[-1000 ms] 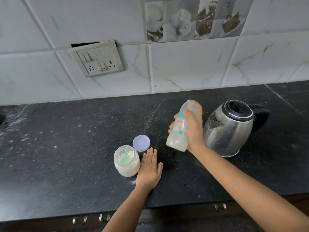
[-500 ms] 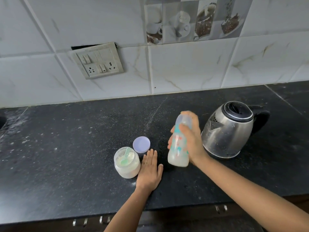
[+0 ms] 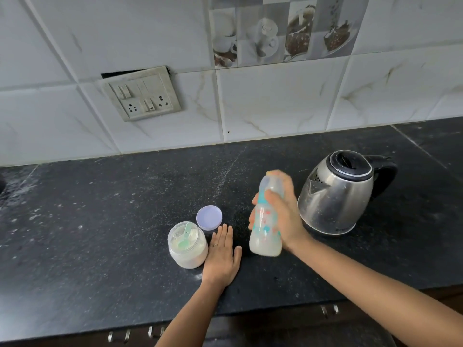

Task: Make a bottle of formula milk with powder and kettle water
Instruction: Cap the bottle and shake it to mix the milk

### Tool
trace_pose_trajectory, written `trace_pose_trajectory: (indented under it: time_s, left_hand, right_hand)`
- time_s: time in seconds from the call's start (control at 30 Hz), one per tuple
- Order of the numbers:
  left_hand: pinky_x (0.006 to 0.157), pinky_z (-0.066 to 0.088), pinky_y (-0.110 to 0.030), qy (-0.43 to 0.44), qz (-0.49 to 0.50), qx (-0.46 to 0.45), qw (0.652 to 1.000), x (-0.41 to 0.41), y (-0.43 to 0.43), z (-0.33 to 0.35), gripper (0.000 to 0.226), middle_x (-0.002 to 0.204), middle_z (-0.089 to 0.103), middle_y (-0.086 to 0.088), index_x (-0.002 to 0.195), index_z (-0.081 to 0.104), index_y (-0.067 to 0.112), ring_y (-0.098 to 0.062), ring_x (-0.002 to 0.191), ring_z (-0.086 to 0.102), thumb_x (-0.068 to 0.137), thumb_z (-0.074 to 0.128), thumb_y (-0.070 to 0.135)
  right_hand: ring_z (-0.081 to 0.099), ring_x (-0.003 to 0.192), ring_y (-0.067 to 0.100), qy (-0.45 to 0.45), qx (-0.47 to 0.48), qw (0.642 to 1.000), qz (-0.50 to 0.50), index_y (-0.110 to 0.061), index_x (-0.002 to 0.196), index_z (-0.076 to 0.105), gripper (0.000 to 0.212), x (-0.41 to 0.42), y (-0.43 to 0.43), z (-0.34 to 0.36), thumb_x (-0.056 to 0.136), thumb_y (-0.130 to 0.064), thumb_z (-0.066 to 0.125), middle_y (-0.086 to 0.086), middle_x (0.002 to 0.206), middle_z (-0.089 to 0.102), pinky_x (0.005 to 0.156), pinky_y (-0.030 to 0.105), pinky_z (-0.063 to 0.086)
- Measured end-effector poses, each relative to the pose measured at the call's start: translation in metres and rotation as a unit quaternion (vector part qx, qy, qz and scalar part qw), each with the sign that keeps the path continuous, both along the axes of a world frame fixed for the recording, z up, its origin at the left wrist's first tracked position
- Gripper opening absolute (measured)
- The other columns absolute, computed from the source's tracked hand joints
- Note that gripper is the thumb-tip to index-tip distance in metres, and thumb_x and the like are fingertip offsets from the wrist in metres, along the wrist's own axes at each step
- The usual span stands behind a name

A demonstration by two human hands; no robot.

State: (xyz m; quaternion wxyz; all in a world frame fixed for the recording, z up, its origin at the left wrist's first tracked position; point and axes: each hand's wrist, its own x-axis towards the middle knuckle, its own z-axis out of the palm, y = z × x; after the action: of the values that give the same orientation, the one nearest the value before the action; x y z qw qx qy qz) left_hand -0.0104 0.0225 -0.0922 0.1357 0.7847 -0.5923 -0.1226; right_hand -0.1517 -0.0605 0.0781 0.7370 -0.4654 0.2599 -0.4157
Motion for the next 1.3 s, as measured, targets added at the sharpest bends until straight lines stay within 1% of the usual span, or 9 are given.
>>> trace_pose_trajectory:
  time_s: [0.07,0.2,0.37,0.53,0.7,0.87,1.03,1.17,1.3]
  left_hand:
    - [0.115,-0.016,-0.024,-0.003,0.002,-0.001,1.0,0.0,0.0,-0.001,0.079,0.162,0.001,-0.004,0.154,0.005,0.01,-0.012,0.147,-0.008,0.088,-0.002,0.053]
    - [0.116,-0.014,-0.025,0.006,0.01,-0.004,1.0,0.0,-0.001,0.0,0.062,0.162,0.002,-0.004,0.154,0.007,0.011,-0.012,0.147,-0.008,0.101,0.019,0.042]
    - [0.115,-0.016,-0.023,0.002,0.002,0.001,1.0,0.0,0.0,0.0,0.083,0.162,0.002,-0.004,0.154,0.006,0.01,-0.011,0.147,-0.009,0.085,-0.005,0.054]
    - [0.112,-0.019,-0.02,0.004,0.008,-0.01,1.0,-0.001,-0.001,0.001,0.082,0.162,0.005,-0.004,0.154,0.009,0.01,-0.007,0.144,-0.01,0.085,-0.003,0.054]
    - [0.115,-0.016,-0.023,-0.001,0.005,0.003,1.0,0.0,0.0,0.001,0.083,0.162,0.003,-0.004,0.154,0.006,0.01,-0.013,0.148,-0.007,0.084,-0.005,0.054]
    - [0.113,-0.017,-0.022,-0.001,0.011,-0.002,1.0,-0.001,-0.001,0.001,0.073,0.162,0.004,-0.004,0.154,0.008,0.01,-0.013,0.148,-0.005,0.092,0.005,0.049]
    - [0.117,-0.013,-0.026,-0.006,0.001,0.003,1.0,0.001,-0.001,-0.002,0.082,0.162,0.004,-0.005,0.154,0.008,0.01,-0.015,0.148,-0.006,0.085,-0.003,0.053]
    - [0.113,-0.018,-0.022,0.0,0.009,-0.006,1.0,0.0,0.0,0.0,0.083,0.162,0.003,-0.004,0.154,0.008,0.01,-0.013,0.148,-0.006,0.085,-0.004,0.054]
    - [0.114,-0.017,-0.023,-0.003,0.003,-0.002,1.0,0.0,0.0,0.0,0.08,0.162,0.002,-0.004,0.154,0.007,0.01,-0.012,0.148,-0.008,0.087,-0.003,0.053]
  right_hand:
    - [0.054,0.052,0.031,0.003,-0.025,1.0,0.009,-0.026,0.123,0.043,0.042,-0.002,0.004,-0.001,0.082,-0.018,0.054,0.013,0.079,0.057,0.049,0.038,0.05]
    - [0.055,0.049,0.026,-0.057,0.098,0.988,-0.102,-0.02,0.124,0.042,0.043,0.005,-0.026,0.005,0.083,-0.024,0.055,0.011,0.075,0.056,0.049,0.034,0.049]
    - [0.054,0.049,0.03,-0.019,-0.028,0.999,0.019,-0.025,0.121,0.042,0.04,0.0,0.008,-0.003,0.083,-0.015,0.053,0.016,0.079,0.055,0.048,0.037,0.05]
    - [0.054,0.05,0.027,-0.059,0.067,0.993,-0.08,-0.031,0.111,0.048,0.029,0.009,-0.026,0.007,0.084,-0.02,0.053,0.013,0.079,0.055,0.049,0.035,0.049]
    - [0.055,0.053,0.029,0.001,-0.049,0.997,0.058,-0.026,0.119,0.044,0.04,0.001,0.003,-0.001,0.082,-0.014,0.054,0.017,0.082,0.054,0.049,0.036,0.05]
    - [0.054,0.047,0.026,-0.055,0.101,0.989,-0.096,-0.022,0.121,0.042,0.034,0.015,-0.03,0.006,0.089,-0.019,0.053,0.012,0.076,0.055,0.049,0.034,0.049]
    - [0.055,0.053,0.03,0.007,-0.023,0.999,0.021,-0.018,0.126,0.04,0.047,0.006,0.004,-0.007,0.082,-0.018,0.054,0.018,0.082,0.053,0.048,0.036,0.05]
    - [0.055,0.048,0.023,-0.072,0.146,0.984,-0.077,-0.01,0.12,0.043,0.042,0.013,-0.028,0.0,0.085,-0.028,0.056,0.011,0.075,0.053,0.048,0.031,0.05]
    - [0.055,0.051,0.031,0.005,0.01,0.999,0.031,-0.022,0.122,0.043,0.04,0.002,0.002,0.0,0.084,-0.018,0.054,0.014,0.078,0.056,0.049,0.037,0.05]
